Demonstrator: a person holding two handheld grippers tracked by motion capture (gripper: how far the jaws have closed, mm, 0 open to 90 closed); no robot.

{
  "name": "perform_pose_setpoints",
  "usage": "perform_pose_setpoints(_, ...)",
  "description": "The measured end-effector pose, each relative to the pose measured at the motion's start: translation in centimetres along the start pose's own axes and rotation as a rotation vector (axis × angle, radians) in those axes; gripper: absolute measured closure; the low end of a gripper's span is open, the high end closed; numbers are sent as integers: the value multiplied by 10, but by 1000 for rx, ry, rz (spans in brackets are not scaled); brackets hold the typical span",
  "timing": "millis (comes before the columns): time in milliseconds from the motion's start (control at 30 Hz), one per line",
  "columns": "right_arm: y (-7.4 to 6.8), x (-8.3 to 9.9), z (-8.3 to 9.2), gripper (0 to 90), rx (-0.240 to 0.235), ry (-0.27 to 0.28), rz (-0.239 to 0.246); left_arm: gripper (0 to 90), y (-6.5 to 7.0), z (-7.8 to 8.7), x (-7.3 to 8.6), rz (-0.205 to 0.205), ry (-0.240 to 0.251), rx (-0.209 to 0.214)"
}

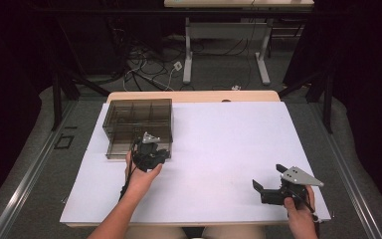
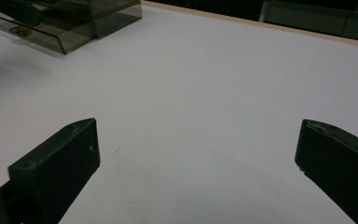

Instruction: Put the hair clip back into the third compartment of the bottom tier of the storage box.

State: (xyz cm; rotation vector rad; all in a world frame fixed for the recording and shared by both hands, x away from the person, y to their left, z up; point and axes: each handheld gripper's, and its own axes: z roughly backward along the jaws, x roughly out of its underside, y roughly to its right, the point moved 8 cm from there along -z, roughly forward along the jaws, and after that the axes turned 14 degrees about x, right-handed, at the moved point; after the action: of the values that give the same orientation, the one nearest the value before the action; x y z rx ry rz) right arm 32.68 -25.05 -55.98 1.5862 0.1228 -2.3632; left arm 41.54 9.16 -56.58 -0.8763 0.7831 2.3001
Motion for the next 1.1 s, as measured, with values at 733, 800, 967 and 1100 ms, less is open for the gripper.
perform_pose_setpoints(733, 3, 1, 1, 0, 0, -7, 1, 791, -34, 7, 0, 60, 31, -103)
perform_pose_setpoints(800, 2, 1, 1, 0, -1, 7, -9, 791, -35, 6, 0, 66, 37, -106)
perform_pose_setpoints(967, 2, 0, 1, 0, 1, 8, -10, 791, -40, 5, -1, 62, 49, -130)
perform_pose_setpoints(1100, 1, 1, -1, 0, 0, 3, -2, 791, -43, 5, 0, 64, 40, -137)
